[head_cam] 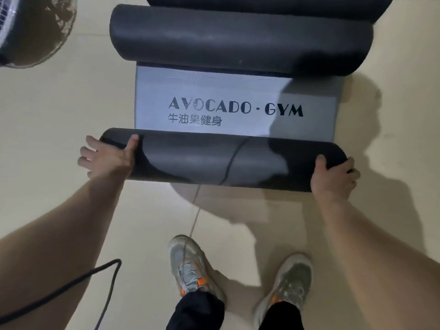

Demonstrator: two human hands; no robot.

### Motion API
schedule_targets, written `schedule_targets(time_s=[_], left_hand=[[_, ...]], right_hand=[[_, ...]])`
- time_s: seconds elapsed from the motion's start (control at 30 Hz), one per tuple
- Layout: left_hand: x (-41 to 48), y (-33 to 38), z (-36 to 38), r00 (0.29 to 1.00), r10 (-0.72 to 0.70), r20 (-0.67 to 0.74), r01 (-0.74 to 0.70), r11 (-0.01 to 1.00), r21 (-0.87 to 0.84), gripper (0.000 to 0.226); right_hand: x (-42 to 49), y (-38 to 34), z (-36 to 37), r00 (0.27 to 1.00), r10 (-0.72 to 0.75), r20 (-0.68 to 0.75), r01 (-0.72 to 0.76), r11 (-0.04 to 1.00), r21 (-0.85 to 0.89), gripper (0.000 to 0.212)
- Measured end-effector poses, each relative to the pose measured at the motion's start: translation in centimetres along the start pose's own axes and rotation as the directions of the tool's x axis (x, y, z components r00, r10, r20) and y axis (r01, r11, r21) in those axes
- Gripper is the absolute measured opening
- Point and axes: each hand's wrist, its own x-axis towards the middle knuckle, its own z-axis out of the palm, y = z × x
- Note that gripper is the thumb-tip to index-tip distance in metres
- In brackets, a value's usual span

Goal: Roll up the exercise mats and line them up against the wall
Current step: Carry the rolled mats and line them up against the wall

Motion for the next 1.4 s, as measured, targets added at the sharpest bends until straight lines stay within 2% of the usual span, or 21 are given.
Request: schedule_targets(time_s=[0.07,0.13,0.23,0.33,0.43,0.63,0.73,0.8,0.83,0.9,0.97,1.0,1.03,1.07,1.1,1.13,1.2,1.3,1.4], left_hand=[[1.1,-0.7,-0.4,0.988,-0.099,0.121,0.113,0.988,-0.109,0.109],[1.2,-1.4,-0.6,0.977,-0.082,0.198,0.125,0.968,-0.217,0.1],[0.7,-1.9,-0.7,0.99,-0.014,0.137,0.057,0.949,-0.311,0.095],[-0.1,-2.3,-0.6,0.993,0.077,0.091,-0.037,0.926,-0.377,0.107],[-0.5,-2.9,0.0,0.987,0.152,0.045,-0.127,0.929,-0.348,0.116],[-0.7,-1.9,1.1,0.996,0.091,0.016,-0.083,0.957,-0.279,0.123],[-0.1,-2.5,1.9,0.993,0.111,0.048,-0.094,0.959,-0.266,0.134],[-0.1,-3.2,2.0,0.991,0.104,0.081,-0.08,0.962,-0.259,0.138],[-0.3,-3.3,1.9,0.991,0.099,0.084,-0.074,0.962,-0.262,0.14],[-1.1,-2.9,1.6,0.995,0.017,0.096,0.012,0.954,-0.298,0.146],[-2.9,-1.7,1.5,0.959,-0.216,0.186,0.273,0.882,-0.383,0.149],[-4.0,-1.1,1.7,0.895,-0.339,0.291,0.44,0.783,-0.441,0.145],[-5.1,-0.6,1.9,0.813,-0.4,0.423,0.577,0.645,-0.5,0.137],[-6.1,-0.4,2.3,0.747,-0.387,0.54,0.662,0.506,-0.553,0.126],[-7.1,-0.5,3.1,0.709,-0.325,0.626,0.704,0.393,-0.592,0.117],[-8.0,-0.7,4.2,0.703,-0.255,0.663,0.709,0.32,-0.628,0.111],[-9.6,-1.5,6.3,0.735,-0.134,0.664,0.674,0.249,-0.696,0.107],[-11.5,-2.0,9.0,0.705,0.013,0.709,0.684,0.254,-0.684,0.113],[-12.2,-1.7,11.3,0.729,-0.007,0.685,0.664,0.253,-0.704,0.14]], right_hand=[[-0.3,0.0,0.2,0.999,0.045,-0.002,-0.045,0.998,0.052,0.087],[-0.5,-0.1,0.0,0.997,0.074,0.008,-0.074,0.995,0.071,0.09],[-1.0,-0.1,-0.3,0.997,0.078,0.028,-0.08,0.995,0.063,0.105],[-1.8,0.1,-0.3,0.998,0.05,0.042,-0.051,0.999,0.017,0.13],[-2.1,0.5,-0.1,0.999,0.043,0.033,-0.042,0.998,-0.049,0.143],[-2.1,0.7,-0.1,1.0,0.018,-0.019,-0.02,0.995,-0.098,0.127],[-2.2,1.0,0.2,1.0,-0.009,0.027,0.012,0.99,-0.144,0.13],[-2.7,1.2,0.1,0.996,-0.044,0.081,0.062,0.969,-0.239,0.13],[-3.1,1.0,0.1,0.988,-0.116,0.106,0.145,0.933,-0.331,0.126],[-4.1,-0.5,0.3,0.918,-0.327,0.223,0.396,0.757,-0.519,0.112],[-5.3,-3.4,1.1,0.779,-0.455,0.432,0.626,0.525,-0.577,0.104],[-5.7,-5.1,1.8,0.693,-0.479,0.539,0.72,0.419,-0.553,0.105],[-6.1,-7.0,2.6,0.611,-0.475,0.634,0.792,0.342,-0.506,0.109],[-6.4,-8.8,3.4,0.545,-0.451,0.707,0.839,0.3,-0.455,0.114],[-6.5,-10.4,4.1,0.501,-0.421,0.757,0.865,0.281,-0.416,0.12],[-6.4,-11.7,4.8,0.479,-0.391,0.786,0.876,0.276,-0.396,0.126],[-5.9,-13.4,6.1,0.457,-0.34,0.822,0.882,0.293,-0.369,0.135],[-5.0,-13.9,7.5,0.431,-0.305,0.849,0.88,0.35,-0.321,0.141],[-3.9,-13.6,8.2,0.432,-0.299,0.851,0.861,0.416,-0.291,0.14]])
